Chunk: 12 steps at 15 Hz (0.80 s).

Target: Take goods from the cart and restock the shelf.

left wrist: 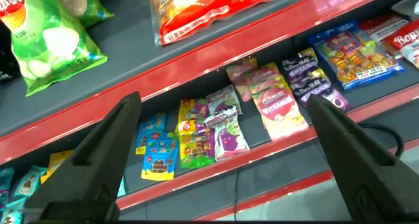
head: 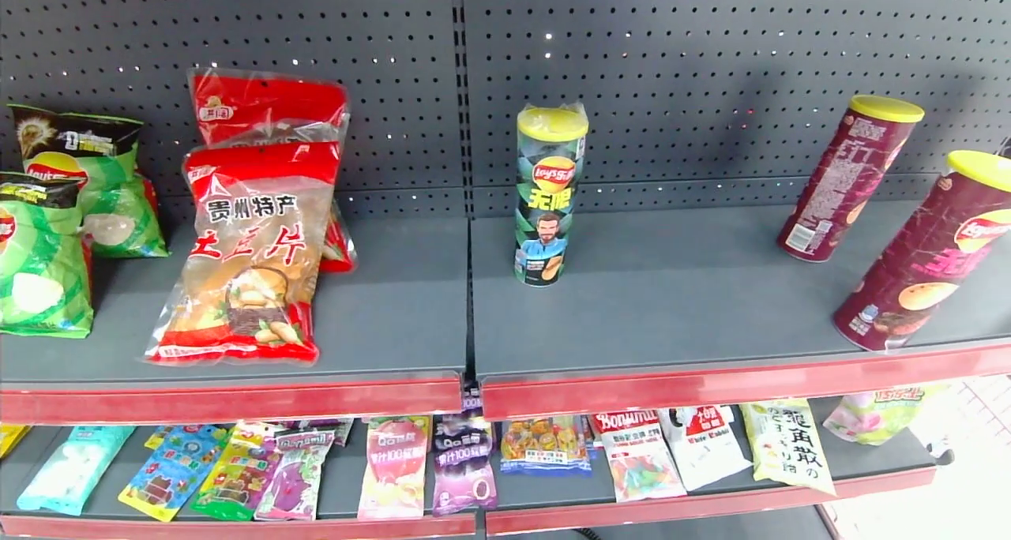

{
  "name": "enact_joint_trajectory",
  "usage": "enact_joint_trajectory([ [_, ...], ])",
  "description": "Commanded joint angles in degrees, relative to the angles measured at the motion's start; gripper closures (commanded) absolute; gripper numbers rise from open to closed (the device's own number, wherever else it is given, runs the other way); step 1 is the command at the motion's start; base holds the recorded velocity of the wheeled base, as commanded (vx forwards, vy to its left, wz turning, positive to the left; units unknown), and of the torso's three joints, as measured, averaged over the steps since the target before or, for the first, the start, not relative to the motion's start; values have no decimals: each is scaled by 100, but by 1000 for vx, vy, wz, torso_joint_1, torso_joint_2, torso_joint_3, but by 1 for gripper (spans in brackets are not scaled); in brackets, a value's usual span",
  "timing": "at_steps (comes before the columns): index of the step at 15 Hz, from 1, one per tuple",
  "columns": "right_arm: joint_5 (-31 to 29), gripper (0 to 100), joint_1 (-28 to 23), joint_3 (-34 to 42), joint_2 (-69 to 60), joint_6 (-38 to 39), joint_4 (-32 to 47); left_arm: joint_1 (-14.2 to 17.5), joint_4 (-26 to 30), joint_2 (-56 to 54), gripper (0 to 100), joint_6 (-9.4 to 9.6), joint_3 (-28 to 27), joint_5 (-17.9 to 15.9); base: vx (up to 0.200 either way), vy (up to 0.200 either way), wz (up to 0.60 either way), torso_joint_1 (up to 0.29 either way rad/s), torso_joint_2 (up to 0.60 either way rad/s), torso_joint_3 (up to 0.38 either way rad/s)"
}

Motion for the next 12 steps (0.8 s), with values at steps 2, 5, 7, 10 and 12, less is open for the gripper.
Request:
enact_joint_trajectory([
  [2, 1, 100, 10, -7, 4, -3, 1, -1, -3, -4, 0, -4, 0, 8, 200, 0, 0, -2, 0, 5],
  [5, 10, 100, 10, 2, -4, -3, 1, -10, -3, -4, 0, 5, 0, -10, 0, 0, 0, 0, 0, 0],
  [7, 221, 100, 195, -95, 22, -12, -7, -10, -3, 31, 0, 5, -9, -27, 0, 0, 0, 0, 0, 0],
  [10, 862, 100, 476, -446, 330, -645, -78, -89, -12, 365, 0, 84, -79, -423, 0, 0, 0, 0, 0, 0],
  [12, 1117, 100, 493, -728, 787, -759, -315, -107, -398, 998, 0, 163, -123, -748, 0, 0, 0, 0, 0, 0],
])
